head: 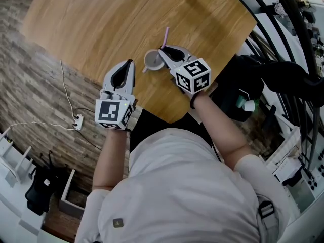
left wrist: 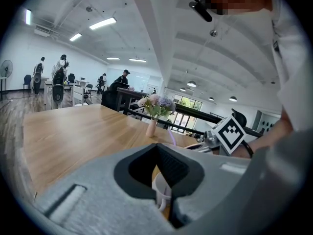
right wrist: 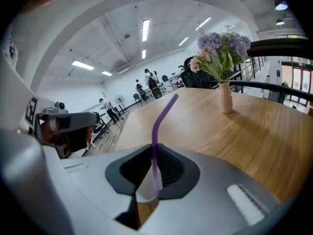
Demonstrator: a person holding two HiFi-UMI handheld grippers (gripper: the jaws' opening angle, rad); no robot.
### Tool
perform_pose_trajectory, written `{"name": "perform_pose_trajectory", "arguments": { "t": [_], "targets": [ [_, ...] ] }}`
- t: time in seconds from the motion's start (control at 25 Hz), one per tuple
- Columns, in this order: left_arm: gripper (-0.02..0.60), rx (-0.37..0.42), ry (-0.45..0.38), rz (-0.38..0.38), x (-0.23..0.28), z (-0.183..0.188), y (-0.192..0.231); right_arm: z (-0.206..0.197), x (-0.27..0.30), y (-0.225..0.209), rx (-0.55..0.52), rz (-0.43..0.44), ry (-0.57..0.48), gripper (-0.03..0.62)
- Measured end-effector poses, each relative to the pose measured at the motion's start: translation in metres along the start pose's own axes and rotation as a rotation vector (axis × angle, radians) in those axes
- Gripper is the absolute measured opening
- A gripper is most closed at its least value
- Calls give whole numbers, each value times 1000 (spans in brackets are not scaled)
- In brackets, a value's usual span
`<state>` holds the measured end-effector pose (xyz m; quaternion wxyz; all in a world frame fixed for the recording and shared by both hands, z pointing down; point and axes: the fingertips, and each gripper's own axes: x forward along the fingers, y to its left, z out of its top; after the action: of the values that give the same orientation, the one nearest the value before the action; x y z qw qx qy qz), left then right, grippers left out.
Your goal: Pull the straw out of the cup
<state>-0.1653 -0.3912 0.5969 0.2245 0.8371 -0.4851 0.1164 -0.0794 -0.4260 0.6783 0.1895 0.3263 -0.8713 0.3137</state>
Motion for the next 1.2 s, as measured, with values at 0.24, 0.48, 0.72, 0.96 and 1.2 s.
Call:
{"name": "perform_pose_trajectory", "arguments": {
  "t": [0.24,0.48,0.72,0.96,1.2],
  "targets": [
    [5,13,-30,12,-11,11,-16,12,-22,11,-36,15,-34,43],
    [5,38,-63,20,-29,22,-43,27,-51,35,-100,39,-82,43],
    [5,59,-99,33,-51,31,-73,40,-89,55,-156,62,-139,43],
    [5,89,-143,69,-79,46,-97,54,-139,76,-206,79,-206,43],
    [5,130,-207,102,-104,67,-128,59,-192,100,-268,94,-266,43]
  ]
}}
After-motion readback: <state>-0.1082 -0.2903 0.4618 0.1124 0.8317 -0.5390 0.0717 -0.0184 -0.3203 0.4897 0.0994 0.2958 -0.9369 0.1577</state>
